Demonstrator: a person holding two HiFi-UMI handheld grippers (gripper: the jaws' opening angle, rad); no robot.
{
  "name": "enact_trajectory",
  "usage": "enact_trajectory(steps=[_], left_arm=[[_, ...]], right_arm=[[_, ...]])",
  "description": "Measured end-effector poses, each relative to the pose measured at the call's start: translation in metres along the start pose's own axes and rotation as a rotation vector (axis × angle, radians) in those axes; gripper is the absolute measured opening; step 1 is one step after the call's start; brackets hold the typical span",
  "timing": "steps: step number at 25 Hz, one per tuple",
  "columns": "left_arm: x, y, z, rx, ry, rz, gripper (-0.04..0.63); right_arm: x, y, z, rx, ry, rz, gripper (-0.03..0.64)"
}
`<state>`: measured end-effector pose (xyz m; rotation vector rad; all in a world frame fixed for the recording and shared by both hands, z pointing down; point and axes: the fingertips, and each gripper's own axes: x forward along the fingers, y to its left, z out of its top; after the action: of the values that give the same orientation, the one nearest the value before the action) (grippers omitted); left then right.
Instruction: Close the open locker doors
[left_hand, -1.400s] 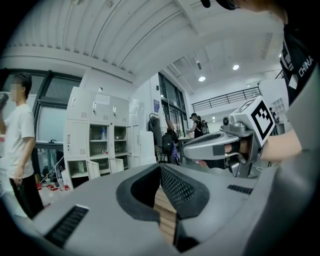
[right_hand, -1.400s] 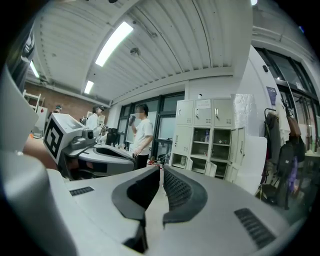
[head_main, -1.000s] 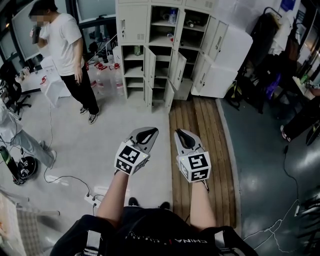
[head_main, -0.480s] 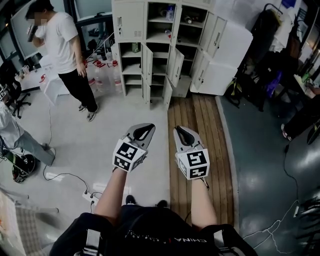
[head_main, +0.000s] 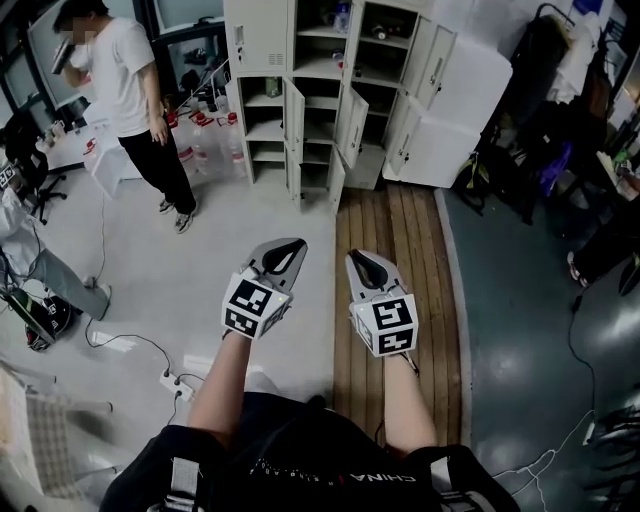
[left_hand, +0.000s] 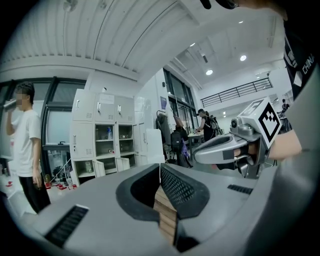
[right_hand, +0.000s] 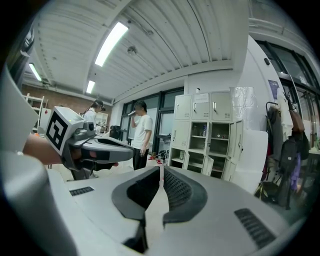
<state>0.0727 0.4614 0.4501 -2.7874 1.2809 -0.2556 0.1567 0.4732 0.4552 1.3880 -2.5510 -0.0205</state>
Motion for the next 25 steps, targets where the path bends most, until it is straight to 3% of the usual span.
enact_trajectory(steps=[6,11,25], left_arm=[[0.016,0.023,-0.011,-0.015,0.01,0.026,0.021],[0.047,0.058,-0.016,-0.016,-0.001,0.001,0.023],[0.127,0.219,-0.013,-0.004,-0.018,-0.105,0.023]], right_arm=[[0.023,-0.017,-0.007,0.013,0.008,-0.001,0.048],[0.064,-0.034,-0.008,0.02,0.025,-0.03,0.048],[0.227,-0.065,0.039,0.039,0.043,-0.14,0.048]])
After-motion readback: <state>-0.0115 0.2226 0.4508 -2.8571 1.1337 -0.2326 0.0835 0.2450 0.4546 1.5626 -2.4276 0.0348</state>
